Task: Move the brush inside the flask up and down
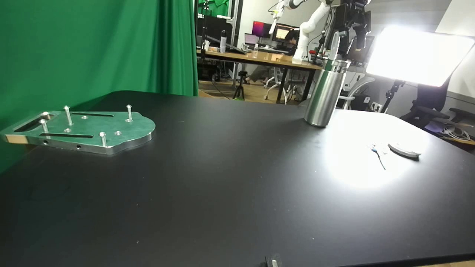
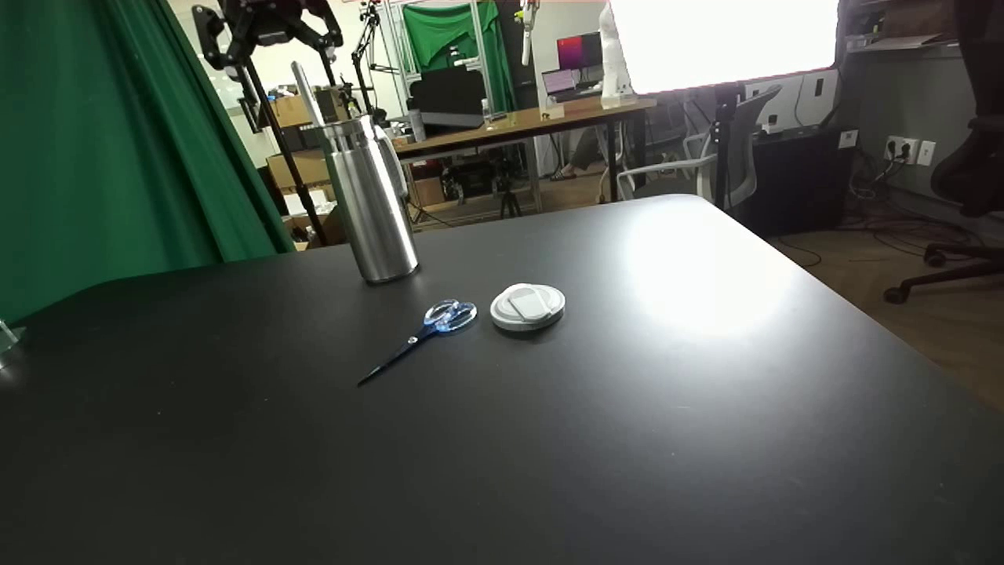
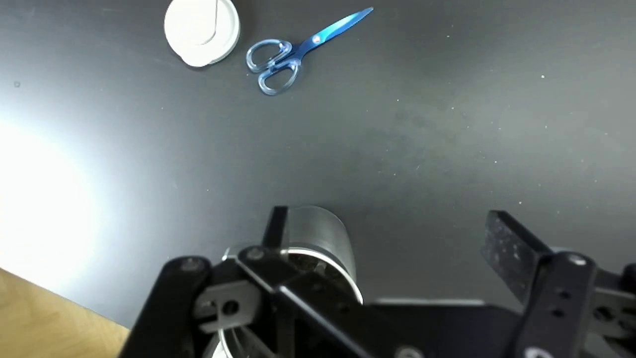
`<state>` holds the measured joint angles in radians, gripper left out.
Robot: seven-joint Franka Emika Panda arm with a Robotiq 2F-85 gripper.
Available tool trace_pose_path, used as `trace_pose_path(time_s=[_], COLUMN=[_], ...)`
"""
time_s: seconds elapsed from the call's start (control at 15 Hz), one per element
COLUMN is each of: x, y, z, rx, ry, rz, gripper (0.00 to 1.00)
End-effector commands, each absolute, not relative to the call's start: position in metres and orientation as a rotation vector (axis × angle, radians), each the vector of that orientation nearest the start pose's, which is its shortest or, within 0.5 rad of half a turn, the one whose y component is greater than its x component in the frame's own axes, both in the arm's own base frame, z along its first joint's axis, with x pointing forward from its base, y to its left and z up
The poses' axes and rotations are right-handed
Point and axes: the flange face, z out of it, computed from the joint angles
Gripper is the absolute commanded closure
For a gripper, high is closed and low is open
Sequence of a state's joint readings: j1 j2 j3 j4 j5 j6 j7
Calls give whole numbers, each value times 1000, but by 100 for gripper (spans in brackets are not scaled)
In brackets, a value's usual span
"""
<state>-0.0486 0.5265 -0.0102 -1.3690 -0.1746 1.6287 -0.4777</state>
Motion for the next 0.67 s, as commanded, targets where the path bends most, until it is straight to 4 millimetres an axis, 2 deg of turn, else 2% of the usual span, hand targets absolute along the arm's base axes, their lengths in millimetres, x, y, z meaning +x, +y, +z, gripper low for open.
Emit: trace_pose_path(time_s=[0.0,0.2,0.53,0.6], x=[693,705,719,720], y=[-53,-47,-45,-46], z=[394,395,405,404], rx=[-3136,-3136,-3159,-3164], ry=[-486,-410,-382,-381], rz=[479,420,353,354], gripper=[0,0,0,25])
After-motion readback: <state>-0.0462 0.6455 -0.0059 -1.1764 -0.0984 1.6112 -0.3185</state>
